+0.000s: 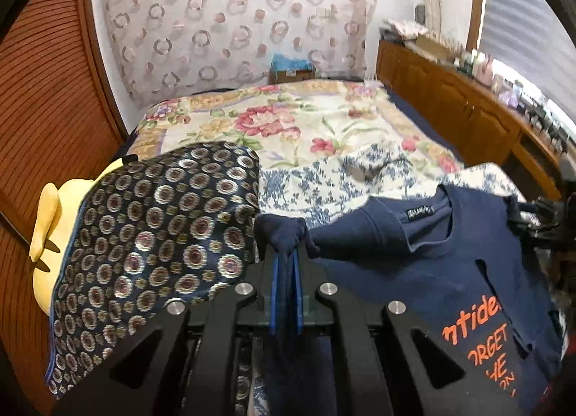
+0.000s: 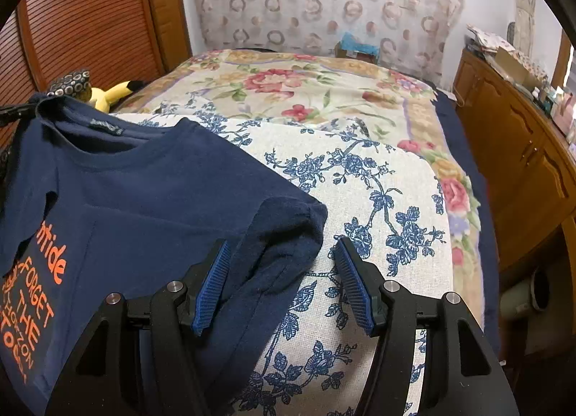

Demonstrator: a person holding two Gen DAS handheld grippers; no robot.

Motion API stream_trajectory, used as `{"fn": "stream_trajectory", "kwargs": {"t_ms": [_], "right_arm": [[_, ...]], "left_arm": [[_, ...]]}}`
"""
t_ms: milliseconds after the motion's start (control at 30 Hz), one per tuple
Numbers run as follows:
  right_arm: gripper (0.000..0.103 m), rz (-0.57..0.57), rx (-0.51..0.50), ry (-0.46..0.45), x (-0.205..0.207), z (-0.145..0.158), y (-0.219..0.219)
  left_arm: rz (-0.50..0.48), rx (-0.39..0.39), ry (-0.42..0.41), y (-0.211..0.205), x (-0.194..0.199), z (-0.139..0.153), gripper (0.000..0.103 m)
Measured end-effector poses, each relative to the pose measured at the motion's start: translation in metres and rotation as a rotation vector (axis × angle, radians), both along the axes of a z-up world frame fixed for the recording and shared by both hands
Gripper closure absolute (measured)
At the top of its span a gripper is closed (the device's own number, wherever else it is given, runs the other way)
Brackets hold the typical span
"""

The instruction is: Fold small clothes

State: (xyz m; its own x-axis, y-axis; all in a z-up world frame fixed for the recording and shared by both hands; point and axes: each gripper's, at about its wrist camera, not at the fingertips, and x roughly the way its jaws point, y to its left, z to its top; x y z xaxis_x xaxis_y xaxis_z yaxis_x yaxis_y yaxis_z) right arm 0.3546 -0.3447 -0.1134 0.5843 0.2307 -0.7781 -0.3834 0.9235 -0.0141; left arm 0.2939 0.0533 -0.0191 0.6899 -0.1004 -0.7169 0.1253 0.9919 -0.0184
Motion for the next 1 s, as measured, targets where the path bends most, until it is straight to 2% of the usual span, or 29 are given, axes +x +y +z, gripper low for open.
{"fn": "stream_trajectory", "kwargs": {"t_ms": [133, 200, 267, 333, 467, 733, 867, 1000], "right_arm": [[0.043, -0.006, 0.001, 0.0, 0.001, 0.0, -0.001], [0.057, -0.003, 0.013, -0.001, 0.001, 0.0, -0.004], [0.081, 0.011, 0.03, 0.008, 0.003, 0.001, -0.005], [0.098, 0.026, 0.059, 0.029, 0.005, 0.003, -0.004], [0.099, 0.028, 0.057, -0.01, -0.005, 0.013, 0.002], [0.099, 0.068, 0.112, -0.148, -0.067, 0.073, 0.015], [0.099, 0.091, 0.133, -0.156, -0.111, 0.079, 0.021], [0.099, 0.105, 0.139, -0.141, -0.169, 0.072, 0.019]], "left_arm": [[0.015, -0.021, -0.041, 0.01, -0.011, 0.011, 0.098], [0.006, -0.026, -0.045, 0.011, -0.014, 0.013, 0.098], [-0.004, -0.031, -0.054, 0.01, -0.019, 0.015, 0.099], [-0.019, -0.049, -0.067, 0.007, -0.026, 0.018, 0.099], [-0.053, -0.069, -0.104, -0.003, -0.051, 0.029, 0.099], [-0.132, -0.094, -0.181, -0.013, -0.135, 0.052, 0.1], [-0.139, -0.104, -0.187, -0.003, -0.19, 0.043, 0.1], [-0.099, -0.113, -0.178, 0.016, -0.242, 0.023, 0.1]]}}
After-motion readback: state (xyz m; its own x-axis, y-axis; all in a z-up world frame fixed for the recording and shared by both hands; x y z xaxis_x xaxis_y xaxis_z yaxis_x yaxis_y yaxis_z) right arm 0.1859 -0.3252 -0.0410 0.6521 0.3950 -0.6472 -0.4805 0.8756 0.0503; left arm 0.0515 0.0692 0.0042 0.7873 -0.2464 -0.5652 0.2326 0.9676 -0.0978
